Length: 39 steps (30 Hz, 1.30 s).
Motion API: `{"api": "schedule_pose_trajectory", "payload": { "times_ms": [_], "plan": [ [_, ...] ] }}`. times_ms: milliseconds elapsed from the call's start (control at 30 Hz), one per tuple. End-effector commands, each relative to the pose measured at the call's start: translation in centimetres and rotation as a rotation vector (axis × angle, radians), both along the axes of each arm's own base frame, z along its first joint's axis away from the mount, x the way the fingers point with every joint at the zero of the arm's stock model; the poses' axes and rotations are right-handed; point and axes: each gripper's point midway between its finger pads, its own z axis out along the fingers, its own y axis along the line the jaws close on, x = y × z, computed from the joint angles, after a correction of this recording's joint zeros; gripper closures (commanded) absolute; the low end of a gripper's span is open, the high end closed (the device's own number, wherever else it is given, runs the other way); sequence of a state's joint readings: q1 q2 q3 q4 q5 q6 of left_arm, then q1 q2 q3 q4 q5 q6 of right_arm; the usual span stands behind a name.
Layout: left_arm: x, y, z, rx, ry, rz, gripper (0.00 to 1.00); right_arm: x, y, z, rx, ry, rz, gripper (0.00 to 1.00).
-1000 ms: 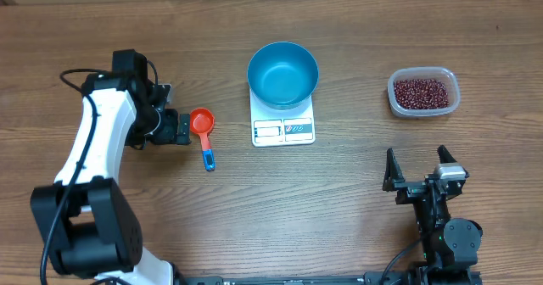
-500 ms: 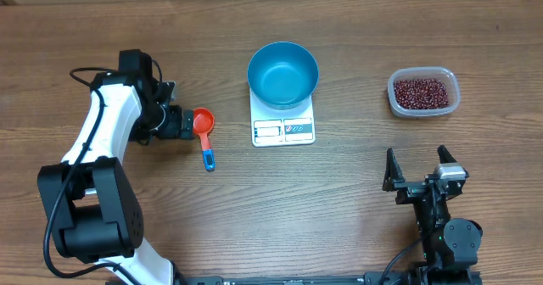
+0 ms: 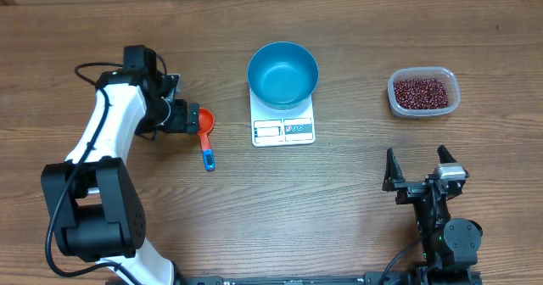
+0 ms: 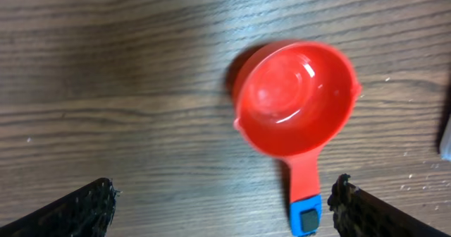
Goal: Scoop item into bowl and weigh 150g on scale
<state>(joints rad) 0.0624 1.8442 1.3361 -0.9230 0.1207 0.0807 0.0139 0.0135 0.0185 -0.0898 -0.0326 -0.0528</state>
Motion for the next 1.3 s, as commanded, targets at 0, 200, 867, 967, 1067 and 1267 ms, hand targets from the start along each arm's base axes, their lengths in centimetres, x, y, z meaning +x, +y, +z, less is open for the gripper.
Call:
{"api": "schedule_pose_trajectory", "payload": {
  "times_ms": [0,200,867,967,1067,1267],
  "plan": [
    [0.9,-1.0,0.1,-0.016,-0.018,-0.007,0.01,0.0,-0.2,-0.1,-0.005,-0.006,-0.011,0.0],
    [1.0,-0.8,0.1,-0.007,-0.021,0.02,0.01,0.0,-0.2,-0.1,-0.005,-0.006,-0.011,0.0],
    [0.8,0.1,-3.5,0.034,0.064,0.093,0.0,0.0,-0.2,-0.1,-0.005,-0.006,-0.011,0.0],
    [0.9,0.1,-3.8,0.034,0.066,0.093,0.0,0.0,-0.2,-0.1,-0.005,-0.006,-0.011,0.0],
    [1.2,0.1,-3.9,0.035,0.057,0.093,0.01,0.0,-0.2,-0.1,-0.005,-0.006,-0.011,0.0],
    [1.8,0.1,-3.9,0.034,0.032,0.093,0.0,0.0,-0.2,-0.1,-0.005,-0.006,-0.011,0.0]
  ]
}}
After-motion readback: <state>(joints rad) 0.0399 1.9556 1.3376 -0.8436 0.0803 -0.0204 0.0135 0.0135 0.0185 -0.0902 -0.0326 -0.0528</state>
